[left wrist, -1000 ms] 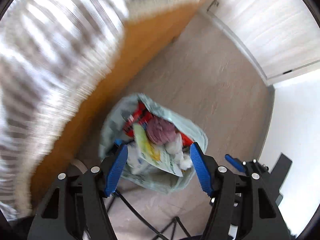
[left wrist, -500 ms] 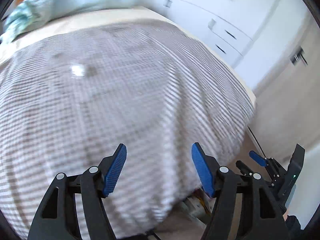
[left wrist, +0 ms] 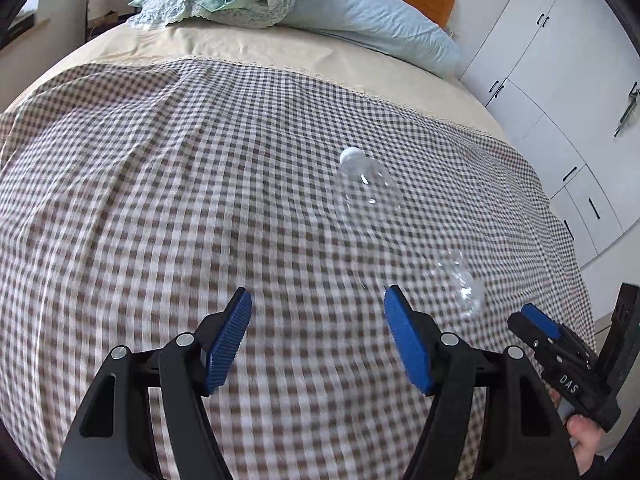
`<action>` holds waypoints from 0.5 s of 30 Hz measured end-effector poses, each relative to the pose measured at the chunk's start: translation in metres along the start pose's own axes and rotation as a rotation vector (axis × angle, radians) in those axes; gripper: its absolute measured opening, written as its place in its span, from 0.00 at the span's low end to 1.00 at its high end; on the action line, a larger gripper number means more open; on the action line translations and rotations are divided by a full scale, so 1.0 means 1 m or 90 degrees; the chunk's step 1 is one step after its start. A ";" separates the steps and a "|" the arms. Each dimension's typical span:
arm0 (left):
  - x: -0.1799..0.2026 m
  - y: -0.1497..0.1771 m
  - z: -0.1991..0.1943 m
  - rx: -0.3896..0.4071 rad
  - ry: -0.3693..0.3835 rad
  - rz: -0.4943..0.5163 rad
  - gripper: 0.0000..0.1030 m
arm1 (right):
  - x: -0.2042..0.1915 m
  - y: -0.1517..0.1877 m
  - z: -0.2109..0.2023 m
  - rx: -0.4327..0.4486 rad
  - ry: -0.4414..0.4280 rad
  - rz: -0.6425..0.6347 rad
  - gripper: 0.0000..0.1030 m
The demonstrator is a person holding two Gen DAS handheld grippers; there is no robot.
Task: Collect trash
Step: 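Grasp the clear plastic bottle with the left tool while the right tool grasps clear plastic wrap, then carry the bottle and plastic wrap to the trash bag and open both tools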
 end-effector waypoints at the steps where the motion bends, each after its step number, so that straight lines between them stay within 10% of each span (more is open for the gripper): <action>1: 0.003 -0.009 0.008 0.007 -0.005 0.021 0.63 | -0.003 -0.006 0.011 -0.003 0.003 0.012 0.55; 9: 0.027 -0.044 0.073 0.014 -0.034 0.085 0.62 | 0.004 -0.011 0.064 -0.056 0.009 0.069 0.44; 11: 0.022 -0.045 0.089 -0.004 -0.026 0.058 0.48 | 0.001 0.000 0.067 -0.064 0.004 0.061 0.35; 13: 0.018 -0.046 0.100 -0.014 -0.026 0.046 0.00 | -0.004 0.004 0.061 -0.051 -0.003 0.051 0.33; 15: 0.018 -0.044 0.097 -0.009 -0.038 0.039 0.00 | -0.007 0.005 0.053 -0.040 -0.004 0.043 0.33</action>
Point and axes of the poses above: each gripper's, at about its wrist camera, not at the fingertips, and z roughly the way its jaws point, x to its right, y to its underside, the point moved 6 cm from there along z, roughly the way its jaws point, and after that the axes turned 1 degree about -z, right-handed, at the moved point
